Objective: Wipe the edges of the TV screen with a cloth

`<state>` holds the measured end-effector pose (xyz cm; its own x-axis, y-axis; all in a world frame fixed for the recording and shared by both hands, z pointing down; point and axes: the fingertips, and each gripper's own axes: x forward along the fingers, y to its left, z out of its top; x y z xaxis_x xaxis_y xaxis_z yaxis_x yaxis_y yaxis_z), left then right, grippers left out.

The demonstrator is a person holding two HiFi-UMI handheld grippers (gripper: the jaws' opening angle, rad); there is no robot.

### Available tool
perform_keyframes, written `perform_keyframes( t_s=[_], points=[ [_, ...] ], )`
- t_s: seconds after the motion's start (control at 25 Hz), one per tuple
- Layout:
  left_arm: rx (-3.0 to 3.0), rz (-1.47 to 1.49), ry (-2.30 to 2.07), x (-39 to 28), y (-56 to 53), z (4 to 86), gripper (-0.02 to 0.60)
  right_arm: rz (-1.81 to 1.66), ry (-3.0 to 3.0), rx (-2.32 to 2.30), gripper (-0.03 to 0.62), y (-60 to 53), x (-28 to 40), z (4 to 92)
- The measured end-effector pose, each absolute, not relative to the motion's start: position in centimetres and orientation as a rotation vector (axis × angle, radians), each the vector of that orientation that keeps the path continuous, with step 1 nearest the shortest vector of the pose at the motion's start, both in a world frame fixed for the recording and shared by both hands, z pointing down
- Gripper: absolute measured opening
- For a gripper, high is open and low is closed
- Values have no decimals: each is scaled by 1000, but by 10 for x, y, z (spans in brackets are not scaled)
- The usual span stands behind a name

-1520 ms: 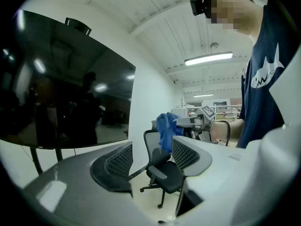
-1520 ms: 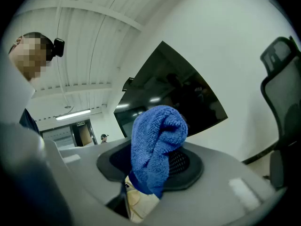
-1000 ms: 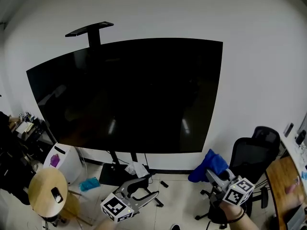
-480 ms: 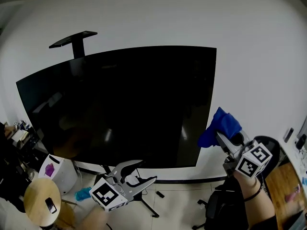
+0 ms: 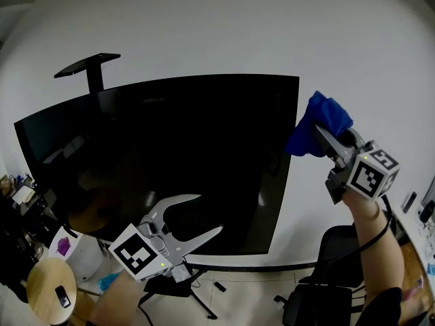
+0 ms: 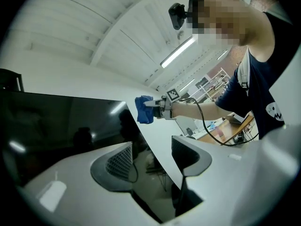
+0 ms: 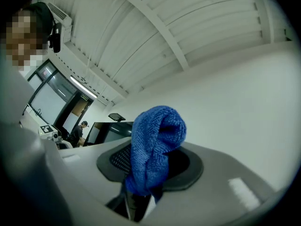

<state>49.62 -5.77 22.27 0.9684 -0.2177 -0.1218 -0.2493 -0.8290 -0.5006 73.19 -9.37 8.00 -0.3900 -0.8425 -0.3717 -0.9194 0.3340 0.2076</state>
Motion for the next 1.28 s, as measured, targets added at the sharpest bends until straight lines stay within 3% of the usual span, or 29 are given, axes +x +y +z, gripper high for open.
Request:
perform_keyframes(
  t_s=[0.28, 0.64, 1.28],
  points=[
    [-2514, 117, 365, 517, -86, 168, 250, 624, 2357, -1563, 158, -138, 755, -14],
    [-2475, 146, 403, 542, -77, 156, 250, 545, 2406, -1453, 154, -148, 757, -15],
    [-2584, 102, 417, 547, -100, 231, 250, 359, 2466, -1401, 144, -170, 756, 97]
  ],
)
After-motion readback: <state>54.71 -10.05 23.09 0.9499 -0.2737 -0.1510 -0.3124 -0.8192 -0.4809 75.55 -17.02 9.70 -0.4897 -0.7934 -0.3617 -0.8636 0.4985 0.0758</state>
